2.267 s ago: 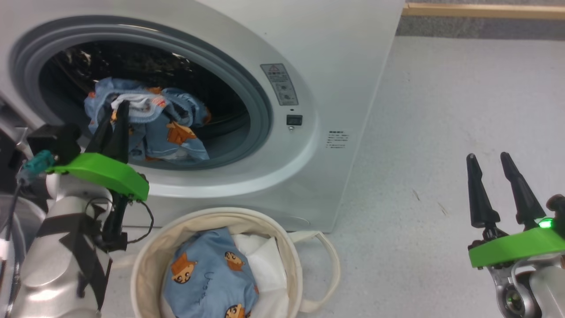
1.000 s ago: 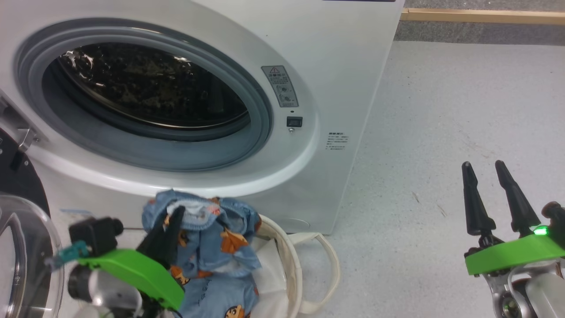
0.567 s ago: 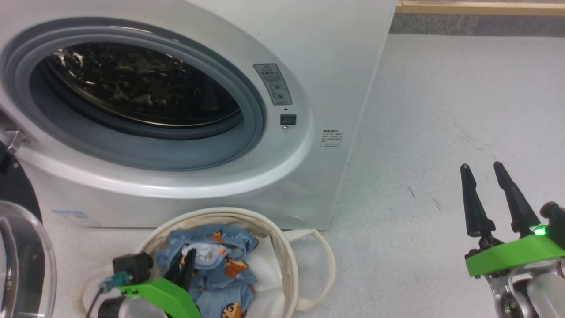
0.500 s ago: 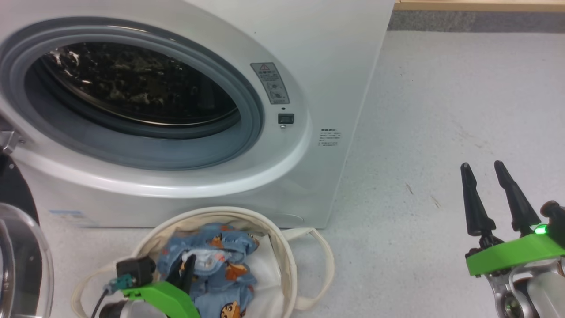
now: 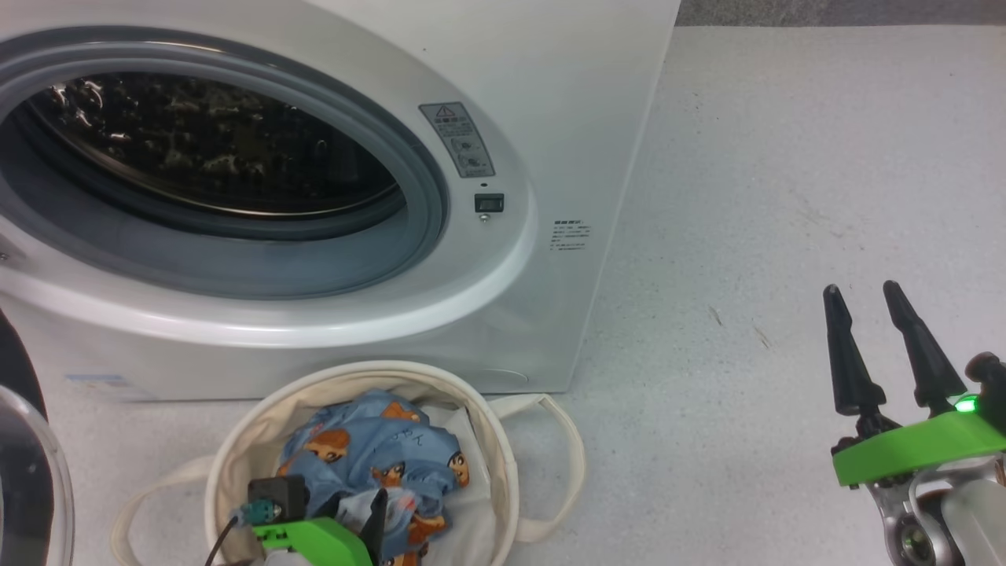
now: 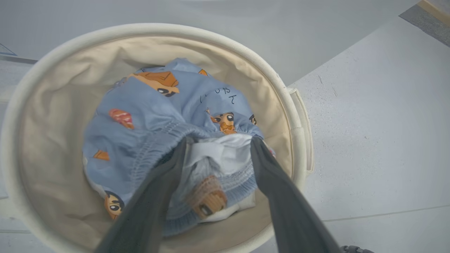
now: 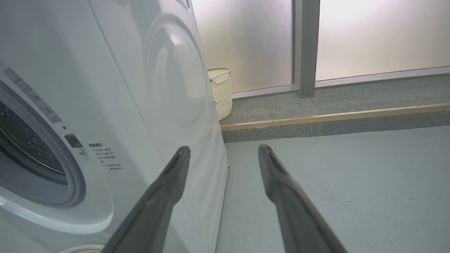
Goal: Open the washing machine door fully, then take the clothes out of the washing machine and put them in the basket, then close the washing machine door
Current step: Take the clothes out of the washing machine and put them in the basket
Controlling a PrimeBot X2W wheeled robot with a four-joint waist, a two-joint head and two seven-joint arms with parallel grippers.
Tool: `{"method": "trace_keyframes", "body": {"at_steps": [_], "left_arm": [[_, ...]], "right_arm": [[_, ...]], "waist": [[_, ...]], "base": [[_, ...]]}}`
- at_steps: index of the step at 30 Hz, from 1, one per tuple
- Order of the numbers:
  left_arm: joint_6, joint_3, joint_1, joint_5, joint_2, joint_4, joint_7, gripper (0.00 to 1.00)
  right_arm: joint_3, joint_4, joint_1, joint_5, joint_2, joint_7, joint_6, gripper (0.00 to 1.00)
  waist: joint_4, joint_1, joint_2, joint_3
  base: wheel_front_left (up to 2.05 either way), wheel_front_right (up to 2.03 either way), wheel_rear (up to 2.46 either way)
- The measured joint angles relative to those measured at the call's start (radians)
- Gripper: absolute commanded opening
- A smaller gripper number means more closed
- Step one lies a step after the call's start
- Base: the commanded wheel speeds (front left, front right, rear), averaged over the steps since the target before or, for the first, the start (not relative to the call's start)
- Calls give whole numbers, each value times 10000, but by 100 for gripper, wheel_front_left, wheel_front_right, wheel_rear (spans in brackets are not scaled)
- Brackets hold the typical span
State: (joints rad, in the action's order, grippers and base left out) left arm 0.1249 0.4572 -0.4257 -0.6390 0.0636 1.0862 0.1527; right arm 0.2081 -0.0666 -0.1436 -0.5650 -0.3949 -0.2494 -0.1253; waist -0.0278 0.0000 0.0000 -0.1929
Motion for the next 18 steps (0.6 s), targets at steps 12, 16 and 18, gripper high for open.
{"method": "trace_keyframes", "body": {"at_steps": [12,16,18], "left_arm": [[0,1177,-207,-773,882,-892,742,100],[0,1104,-429,-796,1450,-1762,911,100],[0,940,-478,-786,1716,-2305,959,100]], "right_arm": [[-157,8,-99,0,12,0,0,100],[-226,8,-94,2,21,0,0,100],[-234,6,-80,2,46,0,0,100]], "waist": [[385,0,0,270],[536,0,0,439],[604,0,0,556]], "base": [[0,0,0],[0,0,0],[0,0,0]]}}
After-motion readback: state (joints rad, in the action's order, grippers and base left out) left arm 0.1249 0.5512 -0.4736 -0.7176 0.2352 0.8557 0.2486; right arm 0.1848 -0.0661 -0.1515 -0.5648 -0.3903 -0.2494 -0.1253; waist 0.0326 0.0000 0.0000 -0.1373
